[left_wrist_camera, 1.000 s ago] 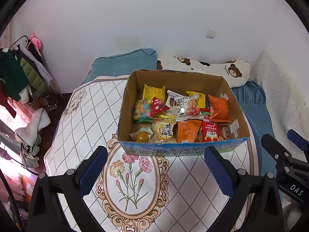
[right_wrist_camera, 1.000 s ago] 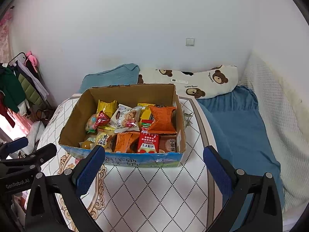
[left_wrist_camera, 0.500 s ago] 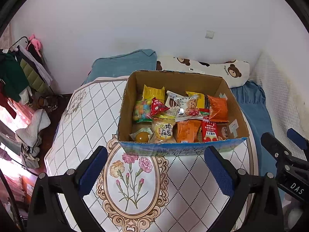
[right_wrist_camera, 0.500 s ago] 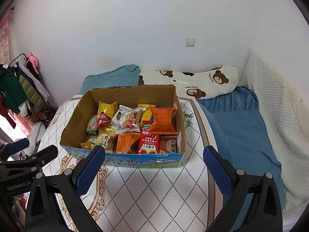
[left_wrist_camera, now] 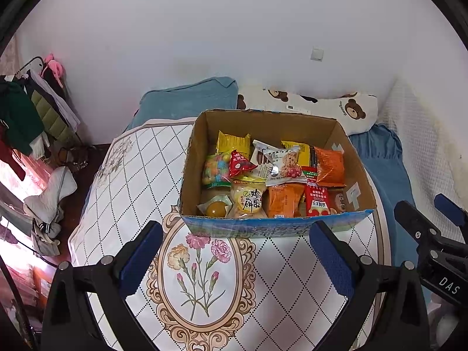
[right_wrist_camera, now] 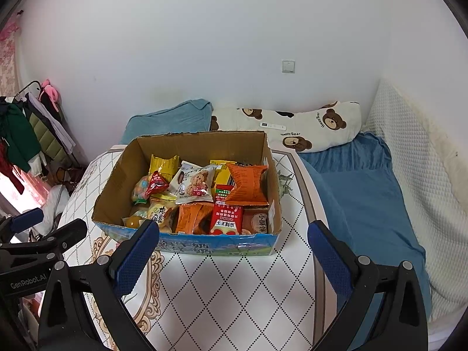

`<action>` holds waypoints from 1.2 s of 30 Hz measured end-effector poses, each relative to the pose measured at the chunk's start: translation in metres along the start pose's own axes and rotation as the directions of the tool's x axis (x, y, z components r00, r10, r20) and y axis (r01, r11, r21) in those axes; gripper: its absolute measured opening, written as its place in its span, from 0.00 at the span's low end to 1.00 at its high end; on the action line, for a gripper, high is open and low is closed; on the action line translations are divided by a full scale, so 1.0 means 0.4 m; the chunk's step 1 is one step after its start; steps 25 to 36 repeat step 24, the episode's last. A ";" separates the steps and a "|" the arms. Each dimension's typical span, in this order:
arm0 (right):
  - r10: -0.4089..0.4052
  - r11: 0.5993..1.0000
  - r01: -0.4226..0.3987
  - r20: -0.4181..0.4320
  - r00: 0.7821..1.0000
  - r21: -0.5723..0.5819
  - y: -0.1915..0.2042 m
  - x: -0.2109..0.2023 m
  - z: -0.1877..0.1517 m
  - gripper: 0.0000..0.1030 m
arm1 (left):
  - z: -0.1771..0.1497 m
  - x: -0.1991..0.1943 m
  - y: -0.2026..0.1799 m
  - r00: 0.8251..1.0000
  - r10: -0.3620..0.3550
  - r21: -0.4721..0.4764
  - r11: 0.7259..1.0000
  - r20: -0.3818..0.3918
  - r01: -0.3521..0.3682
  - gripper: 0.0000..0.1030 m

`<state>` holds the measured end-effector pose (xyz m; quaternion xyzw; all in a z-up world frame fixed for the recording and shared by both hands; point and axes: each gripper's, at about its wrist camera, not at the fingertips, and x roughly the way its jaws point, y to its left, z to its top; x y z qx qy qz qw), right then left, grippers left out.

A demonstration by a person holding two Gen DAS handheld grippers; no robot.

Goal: Organize snacks

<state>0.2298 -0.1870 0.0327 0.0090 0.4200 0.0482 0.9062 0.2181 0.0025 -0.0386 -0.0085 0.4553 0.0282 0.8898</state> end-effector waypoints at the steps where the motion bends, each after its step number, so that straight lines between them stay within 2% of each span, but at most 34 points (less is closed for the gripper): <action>1: 0.001 1.000 -0.001 -0.001 1.000 0.000 0.000 0.001 -0.001 1.00 | 0.000 0.000 0.000 1.000 -0.001 0.000 1.000 0.000 0.001 1.00; 36: -0.006 1.000 0.006 0.008 1.000 -0.007 0.010 -0.003 -0.006 1.00 | -0.004 -0.015 0.002 1.000 0.008 -0.008 1.000 0.022 -0.008 1.00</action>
